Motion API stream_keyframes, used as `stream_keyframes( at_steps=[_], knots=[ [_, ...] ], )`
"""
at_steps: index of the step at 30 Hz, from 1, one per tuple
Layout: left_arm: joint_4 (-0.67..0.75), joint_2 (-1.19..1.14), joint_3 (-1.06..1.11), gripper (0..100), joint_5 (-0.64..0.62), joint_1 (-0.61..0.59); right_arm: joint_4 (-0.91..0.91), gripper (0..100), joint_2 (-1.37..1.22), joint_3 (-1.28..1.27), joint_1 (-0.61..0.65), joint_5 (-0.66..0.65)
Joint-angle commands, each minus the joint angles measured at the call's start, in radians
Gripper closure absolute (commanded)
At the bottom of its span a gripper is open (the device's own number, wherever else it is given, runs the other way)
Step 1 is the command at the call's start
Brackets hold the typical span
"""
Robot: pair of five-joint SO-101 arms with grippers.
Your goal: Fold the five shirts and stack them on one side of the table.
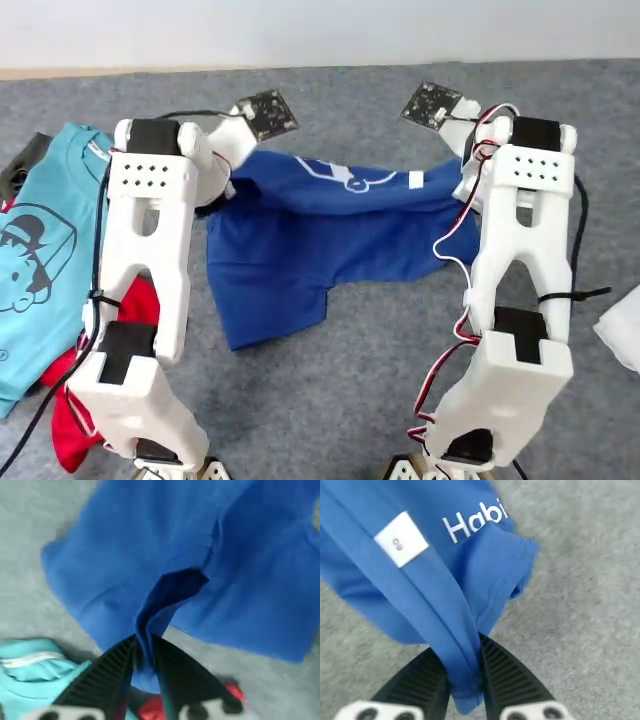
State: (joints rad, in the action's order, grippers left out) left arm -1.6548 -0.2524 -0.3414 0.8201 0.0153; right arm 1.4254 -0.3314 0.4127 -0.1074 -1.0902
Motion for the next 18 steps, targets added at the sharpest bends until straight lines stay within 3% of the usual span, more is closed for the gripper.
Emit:
stream_keyframes(
  at_steps=[1, 18],
  knots=[
    [-0.072, 0.057, -0.025, 100, 0.006, 0.011, 0.008, 98.7, -0.021, 0.048, 0.005, -0.009],
    [-0.098, 0.066, 0.28, 100, 0.135, 0.075, 0.067, 98.7, -0.07, 0.049, -0.018, -0.005]
  ],
)
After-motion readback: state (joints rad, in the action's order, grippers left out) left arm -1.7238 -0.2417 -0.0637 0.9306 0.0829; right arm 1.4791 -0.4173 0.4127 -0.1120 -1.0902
